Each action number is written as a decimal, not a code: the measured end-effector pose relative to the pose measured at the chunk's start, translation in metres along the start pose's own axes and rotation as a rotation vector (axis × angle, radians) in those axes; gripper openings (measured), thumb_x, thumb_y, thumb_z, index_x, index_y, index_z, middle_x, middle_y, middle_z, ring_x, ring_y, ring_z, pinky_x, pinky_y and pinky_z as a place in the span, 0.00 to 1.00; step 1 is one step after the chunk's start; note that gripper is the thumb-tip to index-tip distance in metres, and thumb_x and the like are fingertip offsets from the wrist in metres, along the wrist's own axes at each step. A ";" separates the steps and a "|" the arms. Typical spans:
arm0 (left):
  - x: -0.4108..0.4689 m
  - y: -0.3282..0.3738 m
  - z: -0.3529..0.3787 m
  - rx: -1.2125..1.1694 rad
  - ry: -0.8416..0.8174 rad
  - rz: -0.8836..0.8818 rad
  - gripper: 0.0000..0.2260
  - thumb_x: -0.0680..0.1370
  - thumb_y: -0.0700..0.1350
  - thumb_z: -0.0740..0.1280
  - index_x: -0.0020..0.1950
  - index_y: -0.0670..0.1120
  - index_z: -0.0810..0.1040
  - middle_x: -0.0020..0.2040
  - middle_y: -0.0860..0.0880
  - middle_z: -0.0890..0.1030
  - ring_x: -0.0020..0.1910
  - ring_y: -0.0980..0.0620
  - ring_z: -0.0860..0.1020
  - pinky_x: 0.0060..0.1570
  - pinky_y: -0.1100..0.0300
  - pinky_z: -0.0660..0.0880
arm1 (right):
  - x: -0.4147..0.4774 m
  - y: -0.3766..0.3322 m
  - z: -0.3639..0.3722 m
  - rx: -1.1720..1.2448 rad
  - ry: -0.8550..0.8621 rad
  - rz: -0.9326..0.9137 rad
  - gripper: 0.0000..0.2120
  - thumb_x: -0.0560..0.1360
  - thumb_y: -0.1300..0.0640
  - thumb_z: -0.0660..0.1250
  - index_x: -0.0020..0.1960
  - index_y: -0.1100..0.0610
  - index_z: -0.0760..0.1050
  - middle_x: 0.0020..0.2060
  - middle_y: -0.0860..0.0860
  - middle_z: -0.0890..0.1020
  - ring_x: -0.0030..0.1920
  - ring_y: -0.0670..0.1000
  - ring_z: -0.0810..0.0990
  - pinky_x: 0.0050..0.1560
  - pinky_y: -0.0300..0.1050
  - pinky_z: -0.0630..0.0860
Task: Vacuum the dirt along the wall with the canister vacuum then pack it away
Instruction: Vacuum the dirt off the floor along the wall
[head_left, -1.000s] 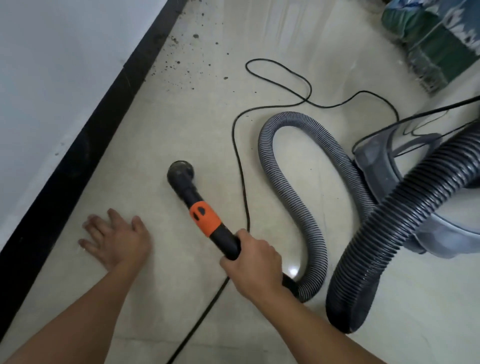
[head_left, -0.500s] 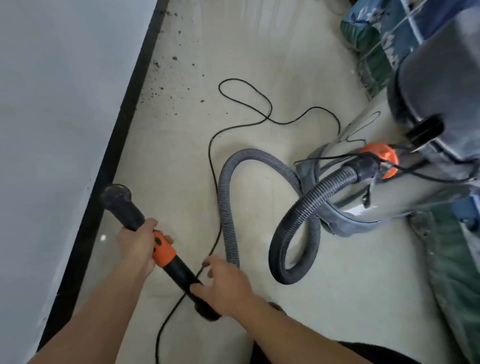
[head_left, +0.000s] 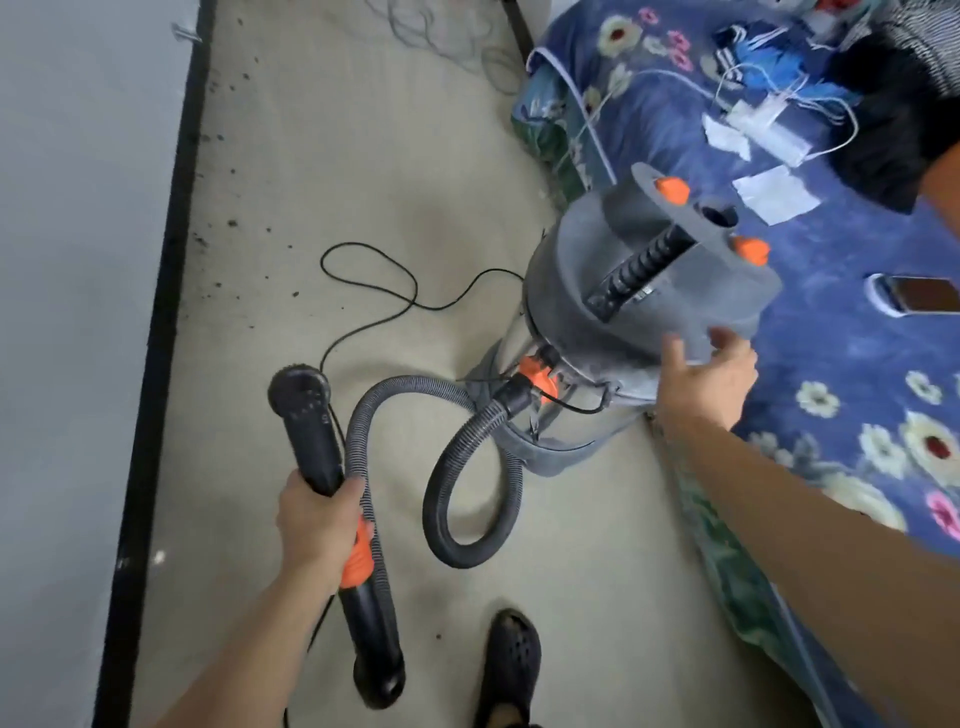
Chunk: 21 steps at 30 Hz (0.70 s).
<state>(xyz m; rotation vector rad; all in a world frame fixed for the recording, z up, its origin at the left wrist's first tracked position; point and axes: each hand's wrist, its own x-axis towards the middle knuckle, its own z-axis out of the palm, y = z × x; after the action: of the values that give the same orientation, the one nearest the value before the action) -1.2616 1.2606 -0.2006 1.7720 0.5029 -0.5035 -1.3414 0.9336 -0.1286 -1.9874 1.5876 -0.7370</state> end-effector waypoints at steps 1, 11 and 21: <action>-0.006 0.008 0.013 0.010 -0.034 0.008 0.07 0.75 0.38 0.66 0.45 0.35 0.70 0.24 0.40 0.69 0.17 0.46 0.70 0.23 0.57 0.70 | 0.016 -0.016 0.005 -0.019 -0.006 -0.040 0.27 0.75 0.47 0.68 0.69 0.60 0.69 0.65 0.60 0.72 0.67 0.61 0.67 0.64 0.54 0.64; -0.003 0.045 0.101 0.152 -0.081 0.036 0.05 0.73 0.37 0.65 0.44 0.40 0.68 0.24 0.41 0.70 0.20 0.45 0.70 0.23 0.59 0.68 | 0.068 -0.078 0.091 -0.147 -0.253 0.311 0.42 0.72 0.45 0.65 0.78 0.57 0.50 0.77 0.68 0.47 0.78 0.64 0.42 0.77 0.56 0.42; 0.035 0.103 0.176 0.271 -0.041 0.054 0.06 0.73 0.37 0.67 0.45 0.39 0.71 0.30 0.38 0.74 0.22 0.42 0.76 0.25 0.54 0.74 | 0.141 -0.063 0.091 -0.121 -0.388 0.003 0.40 0.68 0.45 0.64 0.74 0.64 0.57 0.76 0.66 0.55 0.78 0.62 0.48 0.76 0.55 0.45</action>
<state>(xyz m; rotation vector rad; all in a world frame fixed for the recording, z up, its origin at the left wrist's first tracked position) -1.1876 1.0679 -0.1821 2.0233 0.3696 -0.5907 -1.2097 0.8129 -0.1377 -2.0588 1.4269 -0.2350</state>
